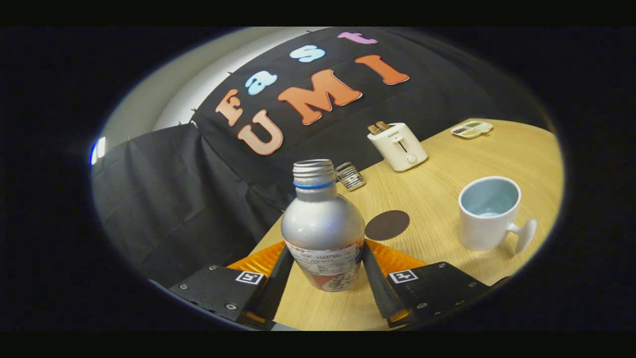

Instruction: Take the bottle from table, then pour the juice into the cup, finally place the bottle on the coaster

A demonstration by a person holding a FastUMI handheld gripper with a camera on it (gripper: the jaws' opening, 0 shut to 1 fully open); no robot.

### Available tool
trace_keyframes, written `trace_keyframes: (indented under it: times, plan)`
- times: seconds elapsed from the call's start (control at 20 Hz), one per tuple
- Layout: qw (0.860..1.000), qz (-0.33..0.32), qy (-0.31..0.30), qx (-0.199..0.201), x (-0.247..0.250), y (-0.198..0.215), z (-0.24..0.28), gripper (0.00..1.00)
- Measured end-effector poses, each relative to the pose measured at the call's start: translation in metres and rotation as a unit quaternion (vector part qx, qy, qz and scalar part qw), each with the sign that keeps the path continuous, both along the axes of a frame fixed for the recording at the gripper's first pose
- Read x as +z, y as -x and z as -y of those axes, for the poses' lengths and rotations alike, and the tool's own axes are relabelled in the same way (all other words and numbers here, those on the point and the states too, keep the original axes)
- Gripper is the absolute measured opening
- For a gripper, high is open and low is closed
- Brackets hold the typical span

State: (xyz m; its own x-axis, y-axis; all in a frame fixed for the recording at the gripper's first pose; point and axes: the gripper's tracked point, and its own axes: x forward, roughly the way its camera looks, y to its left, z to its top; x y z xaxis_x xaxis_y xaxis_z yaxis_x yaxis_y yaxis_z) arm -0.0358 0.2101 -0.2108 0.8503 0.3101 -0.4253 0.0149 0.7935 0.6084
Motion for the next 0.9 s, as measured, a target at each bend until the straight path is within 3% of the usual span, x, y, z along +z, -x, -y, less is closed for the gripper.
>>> trace_keyframes:
  times: [0.3,0.9]
  plan:
    - [0.995,-0.03,-0.091,-0.026,-0.001,0.002,0.017,0.76]
    - [0.974,-0.076,-0.204,-0.065,0.0,0.008,0.041,0.76]
